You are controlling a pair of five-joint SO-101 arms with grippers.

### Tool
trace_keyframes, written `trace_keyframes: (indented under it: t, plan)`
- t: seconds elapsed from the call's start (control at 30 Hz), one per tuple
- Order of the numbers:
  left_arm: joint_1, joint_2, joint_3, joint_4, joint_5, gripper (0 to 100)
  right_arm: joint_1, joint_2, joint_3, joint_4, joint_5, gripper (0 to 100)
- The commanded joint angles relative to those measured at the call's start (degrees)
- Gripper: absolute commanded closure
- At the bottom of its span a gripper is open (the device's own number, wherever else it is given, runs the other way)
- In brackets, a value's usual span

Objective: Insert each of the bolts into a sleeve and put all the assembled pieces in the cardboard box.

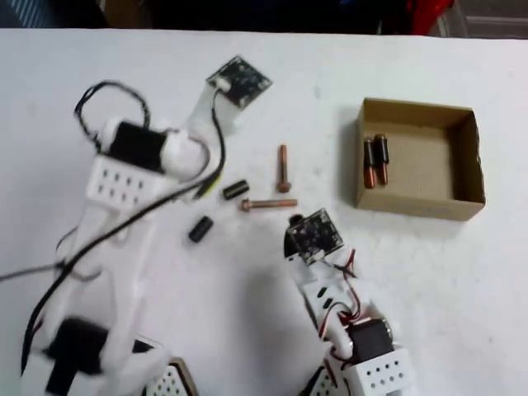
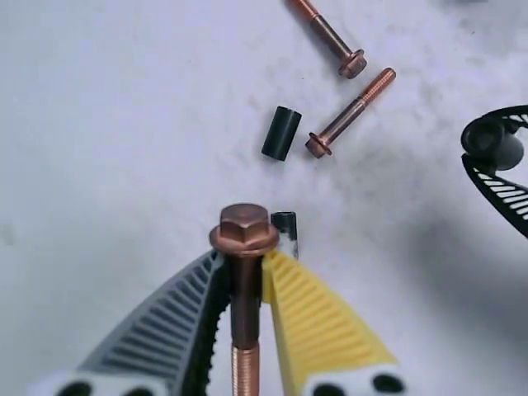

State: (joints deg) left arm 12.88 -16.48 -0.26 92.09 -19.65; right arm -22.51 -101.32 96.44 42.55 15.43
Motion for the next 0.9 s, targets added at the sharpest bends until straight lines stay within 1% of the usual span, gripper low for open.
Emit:
trace_keyframes:
  t: [0.0, 0.27, 0.43, 0.57, 0.7, 0.8, 0.87]
  plan:
    - [-0.48, -10.42, 6.51, -5.10, 0.35, 98, -1.80, -0.66, 0.44, -3.21, -3.96, 98.1]
    - [-0.48, -22.20, 19.60, -10.46, 0.35, 98, -7.34, -0.66, 0.44, -3.47, -4.13, 98.1]
    - [-0.57, -27.30, 26.55, -15.82, 0.09, 98, -11.30, -0.66, 0.44, -3.47, -4.48, 98.1]
    - [-1.80, -32.13, 31.47, -21.19, 0.09, 98, -11.91, -0.66, 0.44, -3.56, -4.57, 98.1]
    - [-1.71, -36.70, 37.01, -26.99, 0.44, 98, -11.82, -0.66, 0.44, -6.81, -4.57, 98.1]
    - [-1.63, -39.34, 39.56, -28.31, 0.62, 98, -11.91, -0.66, 0.44, -10.51, -4.84, 98.1]
    - [-1.54, -40.48, 40.26, -28.22, 1.14, 98, -11.91, -0.66, 0.44, -12.62, -8.09, 98.1]
